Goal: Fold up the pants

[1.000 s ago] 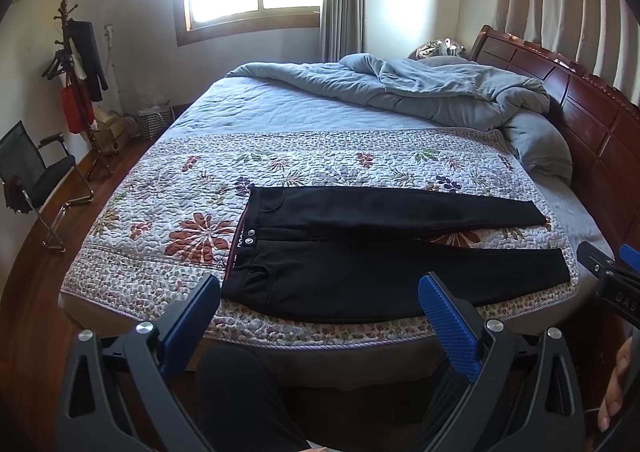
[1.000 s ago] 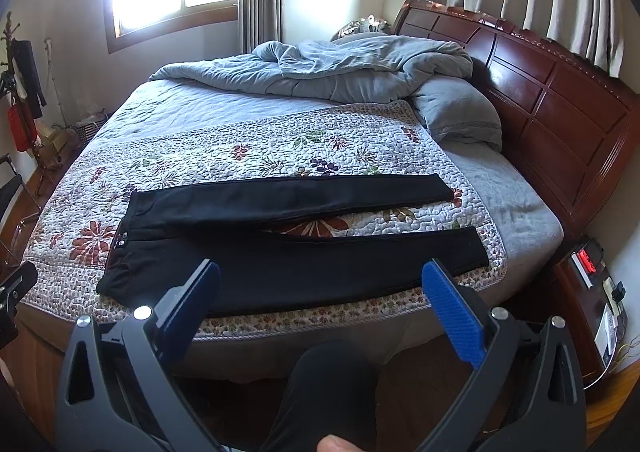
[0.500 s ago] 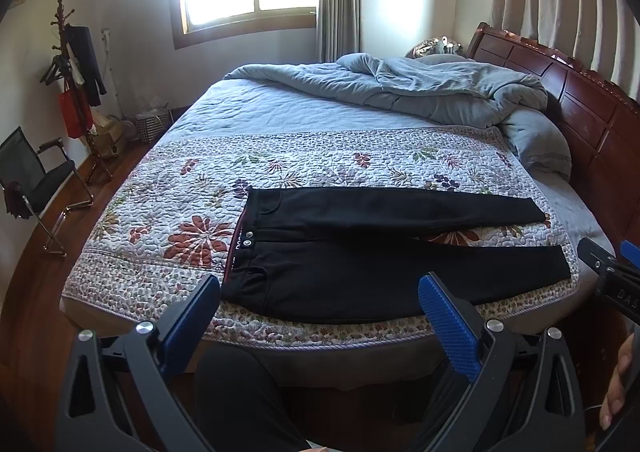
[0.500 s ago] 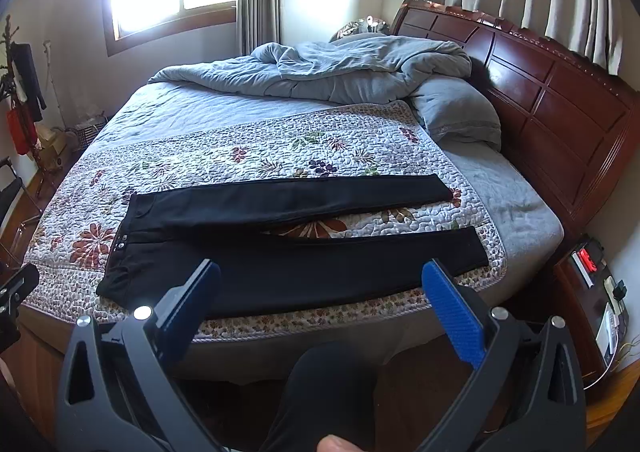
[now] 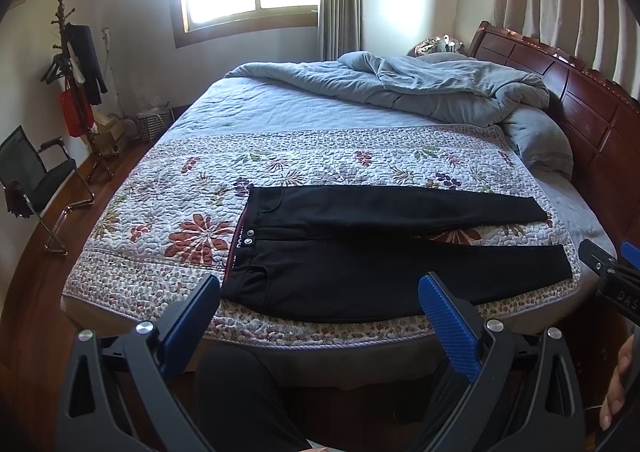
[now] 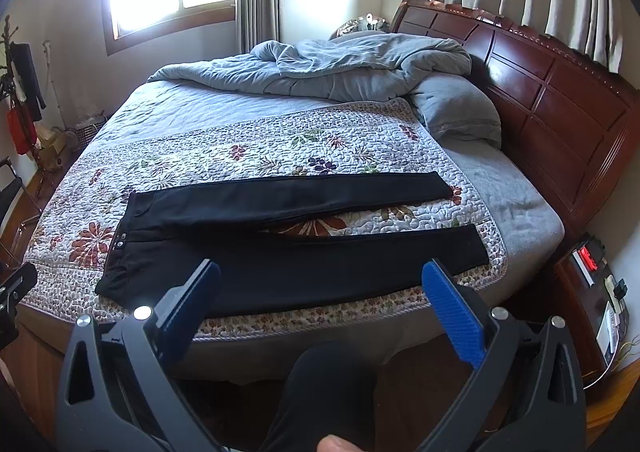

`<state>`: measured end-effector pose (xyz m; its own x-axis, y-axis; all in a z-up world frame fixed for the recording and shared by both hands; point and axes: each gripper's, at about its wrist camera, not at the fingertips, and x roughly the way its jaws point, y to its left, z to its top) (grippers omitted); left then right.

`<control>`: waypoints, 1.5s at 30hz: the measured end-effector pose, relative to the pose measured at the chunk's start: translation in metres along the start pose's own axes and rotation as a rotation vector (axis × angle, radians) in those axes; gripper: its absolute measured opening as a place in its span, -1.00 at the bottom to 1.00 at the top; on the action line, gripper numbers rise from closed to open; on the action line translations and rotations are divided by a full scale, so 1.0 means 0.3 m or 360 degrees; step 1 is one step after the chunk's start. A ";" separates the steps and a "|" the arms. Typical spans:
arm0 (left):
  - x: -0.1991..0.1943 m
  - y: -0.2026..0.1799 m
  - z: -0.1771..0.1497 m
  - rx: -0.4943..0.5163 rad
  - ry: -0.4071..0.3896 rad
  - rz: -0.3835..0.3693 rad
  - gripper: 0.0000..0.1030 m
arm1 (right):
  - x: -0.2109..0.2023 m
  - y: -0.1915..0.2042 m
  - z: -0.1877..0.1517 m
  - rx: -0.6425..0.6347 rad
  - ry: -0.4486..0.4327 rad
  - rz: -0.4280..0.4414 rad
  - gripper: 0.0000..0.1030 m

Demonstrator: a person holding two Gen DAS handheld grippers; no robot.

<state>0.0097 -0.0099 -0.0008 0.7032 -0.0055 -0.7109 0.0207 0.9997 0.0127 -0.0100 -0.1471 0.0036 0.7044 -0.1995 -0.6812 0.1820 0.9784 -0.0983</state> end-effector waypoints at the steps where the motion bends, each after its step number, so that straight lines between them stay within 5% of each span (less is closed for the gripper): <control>1: 0.000 0.001 0.000 0.0001 0.0000 0.0003 0.93 | 0.004 0.000 0.000 0.0001 0.0002 0.0003 0.95; 18: 0.080 0.014 0.002 -0.0007 0.0052 0.0001 0.93 | 0.072 0.020 0.006 -0.0010 0.0060 0.0004 0.95; 24: 0.241 0.067 -0.007 0.0008 0.0227 -0.0189 0.93 | 0.175 0.011 0.008 -0.0035 0.0098 0.0030 0.95; 27: 0.336 0.102 -0.014 0.0101 0.0196 -0.0100 0.93 | 0.199 -0.015 0.041 -0.0067 -0.0063 0.0226 0.95; 28: 0.381 0.121 -0.025 0.0142 0.0196 -0.0113 0.93 | 0.196 -0.044 0.053 -0.0071 -0.0247 0.0332 0.95; 30: 0.485 0.173 -0.042 0.0161 0.0309 -0.0282 0.93 | 0.285 -0.067 0.063 -0.0150 -0.0343 0.0370 0.95; 33: 0.666 0.288 -0.050 0.0095 0.0514 -0.0263 0.93 | 0.527 -0.097 0.071 -0.0185 0.0072 0.0190 0.95; 35: 0.756 0.363 -0.025 0.0115 0.0513 -0.0113 0.93 | 0.612 -0.164 0.059 -0.0071 0.0102 0.0234 0.95; 37: 0.847 0.446 0.011 0.0069 0.0526 -0.0136 0.93 | 0.678 -0.188 0.059 -0.0065 0.0142 0.0223 0.95; 45: 1.272 0.730 0.259 -0.0297 0.0529 -0.0450 0.92 | 0.909 -0.198 0.056 -0.0053 0.0320 0.0323 0.95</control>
<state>0.3377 0.2051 -0.2148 0.4223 -0.3003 -0.8553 0.0291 0.9475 -0.3183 0.1829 -0.2604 -0.1640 0.5734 0.0122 -0.8192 0.0260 0.9991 0.0331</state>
